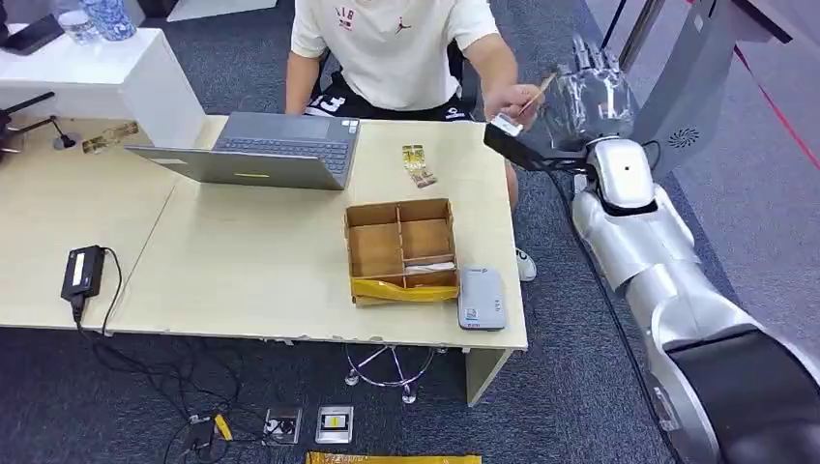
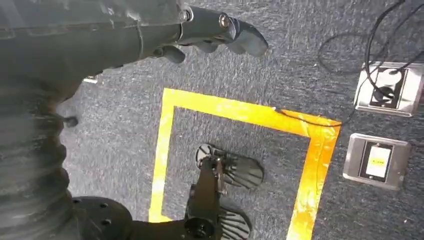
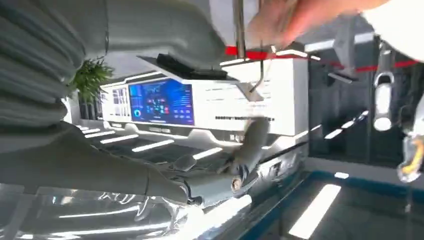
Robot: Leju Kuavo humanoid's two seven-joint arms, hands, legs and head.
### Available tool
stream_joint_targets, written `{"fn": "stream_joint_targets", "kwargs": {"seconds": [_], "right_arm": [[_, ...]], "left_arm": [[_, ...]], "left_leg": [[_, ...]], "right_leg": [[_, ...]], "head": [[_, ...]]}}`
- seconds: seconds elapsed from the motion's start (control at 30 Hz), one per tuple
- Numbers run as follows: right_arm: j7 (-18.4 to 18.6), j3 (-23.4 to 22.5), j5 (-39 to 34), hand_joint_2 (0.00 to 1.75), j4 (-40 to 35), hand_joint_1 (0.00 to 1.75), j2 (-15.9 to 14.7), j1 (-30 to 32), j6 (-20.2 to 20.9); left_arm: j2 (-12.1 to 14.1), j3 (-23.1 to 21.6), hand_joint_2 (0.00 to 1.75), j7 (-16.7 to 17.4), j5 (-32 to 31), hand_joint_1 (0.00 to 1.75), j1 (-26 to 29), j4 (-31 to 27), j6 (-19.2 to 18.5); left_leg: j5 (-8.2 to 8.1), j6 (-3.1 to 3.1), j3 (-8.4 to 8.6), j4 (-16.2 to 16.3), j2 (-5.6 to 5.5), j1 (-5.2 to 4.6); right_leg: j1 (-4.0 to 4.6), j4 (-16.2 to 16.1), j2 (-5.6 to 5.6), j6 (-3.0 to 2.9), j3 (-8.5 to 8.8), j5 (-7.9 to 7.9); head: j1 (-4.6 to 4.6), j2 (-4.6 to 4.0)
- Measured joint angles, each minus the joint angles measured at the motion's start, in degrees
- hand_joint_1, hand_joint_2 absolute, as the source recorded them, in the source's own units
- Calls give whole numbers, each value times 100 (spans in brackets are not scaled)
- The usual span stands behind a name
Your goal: Pass the card to the sensor for recognition and then transmit it.
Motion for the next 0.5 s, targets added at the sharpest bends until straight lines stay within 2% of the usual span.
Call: {"fn": "stream_joint_targets", "kwargs": {"seconds": [0.2,0.33,0.5], "right_arm": [[-598,-229,-582,175,20,0,-431,389,-851],[-826,-549,-825,175,-74,0,-726,940,-919],[-1239,-1592,-1126,175,-518,0,-1265,2397,-954]], "left_arm": [[35,-116,175,-188,-17,0,33,2,50],[50,-138,175,-339,74,0,156,9,107],[87,-144,175,-431,212,0,368,20,201]], "left_leg": [[-3,1,0,0,2,1],[-4,3,-4,-1,0,1],[-15,17,-3,-2,-40,6]], "right_leg": [[1,-1,1,0,0,-1],[1,-5,-3,0,0,-2],[7,-22,-49,2,28,-12]], "head": [[-2,2],[0,2],[2,2]]}}
